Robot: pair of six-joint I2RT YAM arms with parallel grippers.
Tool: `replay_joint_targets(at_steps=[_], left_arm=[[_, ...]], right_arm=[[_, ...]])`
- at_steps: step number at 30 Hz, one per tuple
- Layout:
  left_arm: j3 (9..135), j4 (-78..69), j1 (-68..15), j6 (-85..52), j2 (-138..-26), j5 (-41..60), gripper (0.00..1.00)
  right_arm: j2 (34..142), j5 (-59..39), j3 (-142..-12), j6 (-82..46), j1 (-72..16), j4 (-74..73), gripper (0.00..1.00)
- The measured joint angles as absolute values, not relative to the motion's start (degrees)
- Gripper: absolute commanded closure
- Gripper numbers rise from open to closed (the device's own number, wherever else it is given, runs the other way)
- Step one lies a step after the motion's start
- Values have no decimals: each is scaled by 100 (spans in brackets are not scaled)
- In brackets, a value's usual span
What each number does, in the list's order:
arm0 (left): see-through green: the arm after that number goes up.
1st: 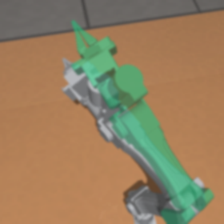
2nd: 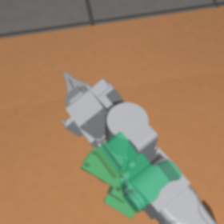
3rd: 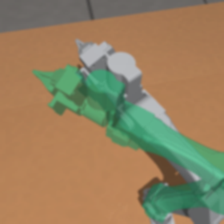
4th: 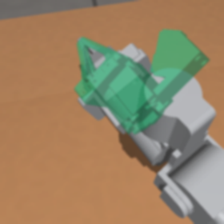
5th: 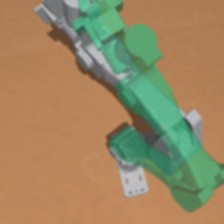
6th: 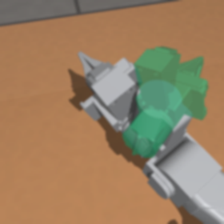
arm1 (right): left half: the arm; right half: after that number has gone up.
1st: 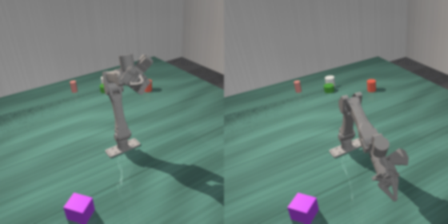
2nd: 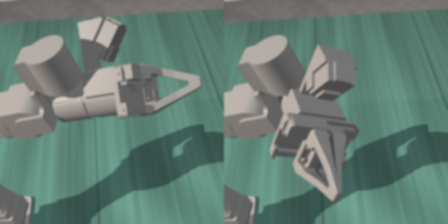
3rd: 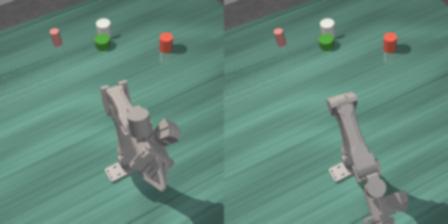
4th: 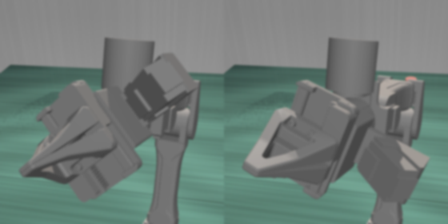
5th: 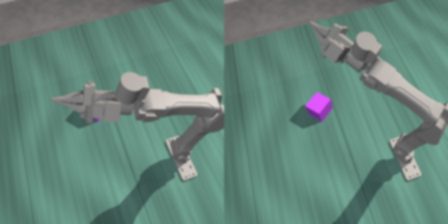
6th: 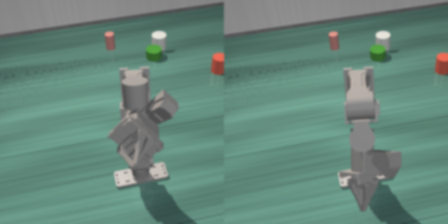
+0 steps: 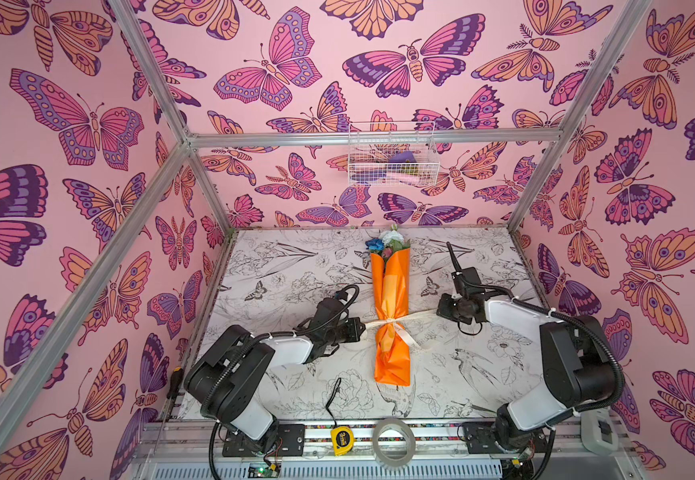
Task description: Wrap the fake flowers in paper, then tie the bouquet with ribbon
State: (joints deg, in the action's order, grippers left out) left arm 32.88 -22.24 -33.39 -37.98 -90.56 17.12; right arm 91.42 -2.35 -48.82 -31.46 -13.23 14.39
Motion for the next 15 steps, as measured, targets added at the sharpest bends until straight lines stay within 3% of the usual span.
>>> replay_joint_targets(at_steps=[10, 15], left_arm=[[3656, -2112, -3166, -3538, -9240, 2049, 100], [4117, -1835, -3041, -3122, -9282, 2145, 79]], right_arm=[[9059, -585, -4910, -2781, -1133, 1374, 100], [8755, -519, -5105, -2530, -1079, 1406, 99]])
